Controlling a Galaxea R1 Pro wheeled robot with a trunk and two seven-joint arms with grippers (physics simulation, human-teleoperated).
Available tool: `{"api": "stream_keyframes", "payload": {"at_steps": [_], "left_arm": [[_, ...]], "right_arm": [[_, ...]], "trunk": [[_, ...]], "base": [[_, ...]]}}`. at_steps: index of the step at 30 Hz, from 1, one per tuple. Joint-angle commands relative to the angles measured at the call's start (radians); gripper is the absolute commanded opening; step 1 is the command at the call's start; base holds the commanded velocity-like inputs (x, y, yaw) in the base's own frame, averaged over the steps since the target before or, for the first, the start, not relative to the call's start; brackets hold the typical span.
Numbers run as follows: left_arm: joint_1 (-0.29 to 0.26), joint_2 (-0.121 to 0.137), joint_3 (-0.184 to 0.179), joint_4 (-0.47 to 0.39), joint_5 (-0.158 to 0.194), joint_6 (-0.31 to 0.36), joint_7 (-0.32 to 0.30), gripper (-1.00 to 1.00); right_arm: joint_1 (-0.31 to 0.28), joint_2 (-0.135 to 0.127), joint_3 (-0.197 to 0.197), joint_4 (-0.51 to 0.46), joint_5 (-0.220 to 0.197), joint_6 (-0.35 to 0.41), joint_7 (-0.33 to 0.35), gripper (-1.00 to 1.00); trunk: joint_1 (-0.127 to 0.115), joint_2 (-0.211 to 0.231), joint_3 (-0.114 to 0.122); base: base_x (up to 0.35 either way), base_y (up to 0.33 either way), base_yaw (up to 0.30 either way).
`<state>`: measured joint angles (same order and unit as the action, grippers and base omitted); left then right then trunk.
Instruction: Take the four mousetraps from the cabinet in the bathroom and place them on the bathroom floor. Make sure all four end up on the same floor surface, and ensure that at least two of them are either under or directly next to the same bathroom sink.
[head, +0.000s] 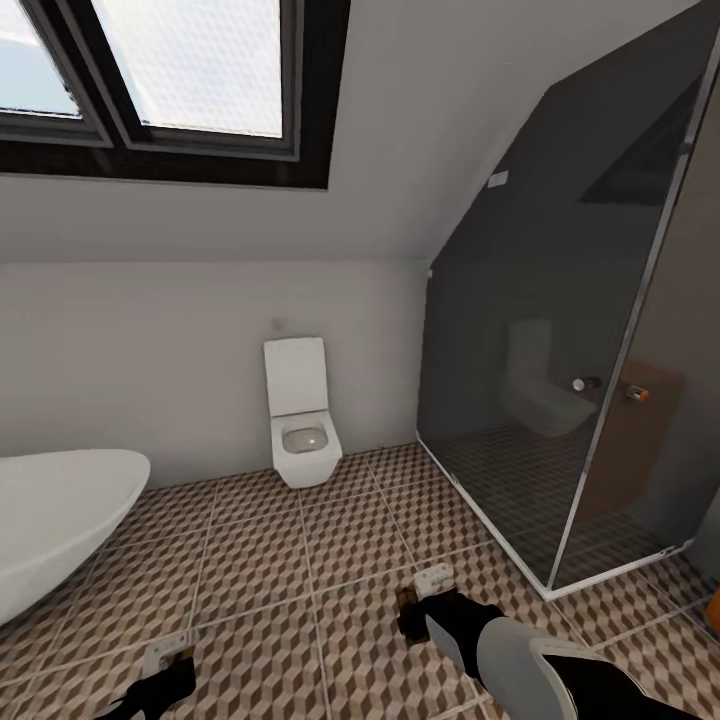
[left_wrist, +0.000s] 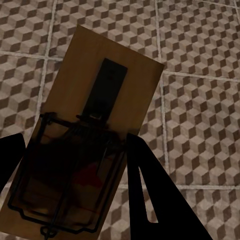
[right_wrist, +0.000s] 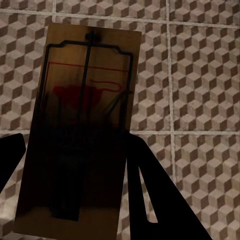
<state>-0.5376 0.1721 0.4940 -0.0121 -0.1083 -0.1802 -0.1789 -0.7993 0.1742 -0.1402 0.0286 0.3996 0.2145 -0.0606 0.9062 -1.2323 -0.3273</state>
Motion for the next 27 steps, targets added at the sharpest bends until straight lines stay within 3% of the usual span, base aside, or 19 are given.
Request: {"api": "stream_keyframes", "payload": {"at_steps": [1,8,27], "left_arm": [[-0.001,0.0,0.009,0.001,-0.01,-0.004,-0.007,-1.0],[-0.001,-0.002,0.008,0.001,-0.01,-0.004,-0.006,-1.0],[-0.001,0.004,0.009,0.001,-0.009,-0.004,-0.005,-1.0]], "right_arm": [[-0.001,0.0,-0.009,0.002,0.008,0.001,-0.006,-1.0],[-0.001,0.0,-0.009,0.002,0.013,0.0,-0.007,-1.0],[-0.001,0.0,-0.008,0.001,0.008,0.001,-0.008,-1.0]], "trunk": [[0.0,-0.001,-0.001],[0.0,-0.001,-0.001],[0.0,-0.001,-0.001]], "base": [[0.0,0.0,0.001],[0.095,0.0,0.0],[0.309,0.0,0.0]]}}
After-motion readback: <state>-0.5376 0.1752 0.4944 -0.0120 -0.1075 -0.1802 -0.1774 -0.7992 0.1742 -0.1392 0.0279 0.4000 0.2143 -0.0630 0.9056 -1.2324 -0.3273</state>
